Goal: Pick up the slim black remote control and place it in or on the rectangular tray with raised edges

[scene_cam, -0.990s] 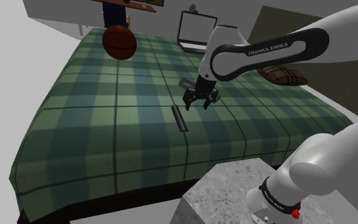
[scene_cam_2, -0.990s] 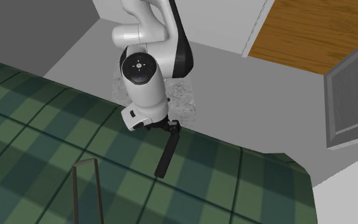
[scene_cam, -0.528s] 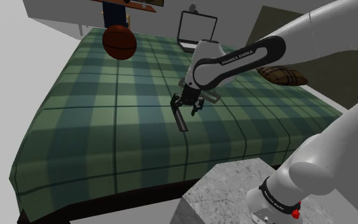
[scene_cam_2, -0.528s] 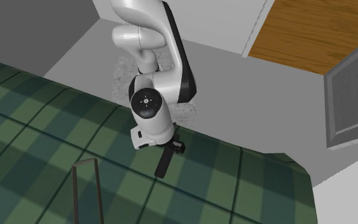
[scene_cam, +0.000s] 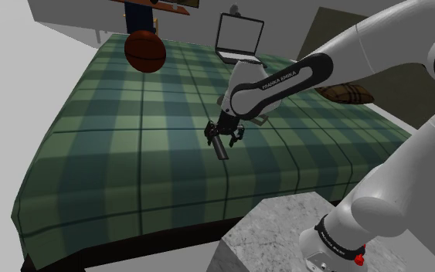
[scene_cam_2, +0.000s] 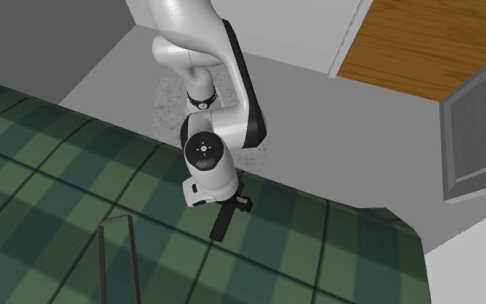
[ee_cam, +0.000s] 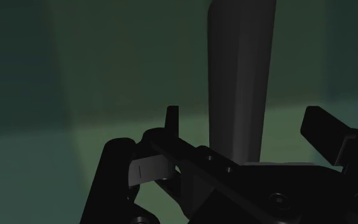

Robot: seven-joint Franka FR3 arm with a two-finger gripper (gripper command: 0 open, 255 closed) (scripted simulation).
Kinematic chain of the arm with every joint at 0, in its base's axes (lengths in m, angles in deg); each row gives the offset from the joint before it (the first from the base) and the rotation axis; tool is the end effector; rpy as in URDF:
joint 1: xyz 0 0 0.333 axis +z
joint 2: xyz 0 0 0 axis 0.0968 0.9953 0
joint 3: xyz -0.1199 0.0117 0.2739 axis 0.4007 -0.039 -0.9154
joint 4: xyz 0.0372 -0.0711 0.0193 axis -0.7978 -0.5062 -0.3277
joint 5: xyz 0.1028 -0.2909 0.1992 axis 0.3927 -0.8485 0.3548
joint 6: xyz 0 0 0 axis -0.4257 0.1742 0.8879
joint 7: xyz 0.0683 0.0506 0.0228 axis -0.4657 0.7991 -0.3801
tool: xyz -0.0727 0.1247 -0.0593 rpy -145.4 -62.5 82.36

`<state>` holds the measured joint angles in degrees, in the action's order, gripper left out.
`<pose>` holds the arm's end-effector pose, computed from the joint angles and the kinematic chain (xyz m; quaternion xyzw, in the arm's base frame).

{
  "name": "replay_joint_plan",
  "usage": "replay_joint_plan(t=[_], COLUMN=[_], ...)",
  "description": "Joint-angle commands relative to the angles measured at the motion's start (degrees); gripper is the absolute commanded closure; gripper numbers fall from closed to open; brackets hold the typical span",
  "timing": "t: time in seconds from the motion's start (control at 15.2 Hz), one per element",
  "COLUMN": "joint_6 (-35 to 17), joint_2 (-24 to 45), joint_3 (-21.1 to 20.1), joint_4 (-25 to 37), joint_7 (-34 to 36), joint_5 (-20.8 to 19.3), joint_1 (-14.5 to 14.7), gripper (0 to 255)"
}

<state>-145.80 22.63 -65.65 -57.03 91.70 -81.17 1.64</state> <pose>0.4670 0.0629 0.2696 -0.9601 0.2767 -0.0064 0.0403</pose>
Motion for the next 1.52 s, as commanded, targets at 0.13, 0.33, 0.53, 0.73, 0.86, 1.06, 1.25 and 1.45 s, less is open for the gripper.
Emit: replay_joint_plan(t=[0.13, 0.33, 0.53, 0.73, 0.86, 1.06, 1.25, 1.45], joint_6=[-0.2, -0.2, -0.2, -0.1, -0.1, 1.4, 3.9, 6.3], joint_2=[0.1, 0.1, 0.1, 0.1, 0.0, -1.1, -2.7, -4.3], joint_3=[0.0, 0.0, 0.0, 0.0, 0.0, 0.0, 0.1, 0.2], joint_4=[0.0, 0.0, 0.0, 0.0, 0.0, 0.4, 1.2, 2.1], joint_7=[0.0, 0.0, 0.0, 0.0, 0.0, 0.0, 0.0, 0.0], joint_5=[0.0, 0.0, 0.0, 0.0, 0.0, 0.1, 0.3, 0.4], joint_1=[0.0, 0.0, 0.0, 0.0, 0.0, 0.0, 0.0, 0.0], gripper=[0, 255, 255, 255, 255, 255, 255, 255])
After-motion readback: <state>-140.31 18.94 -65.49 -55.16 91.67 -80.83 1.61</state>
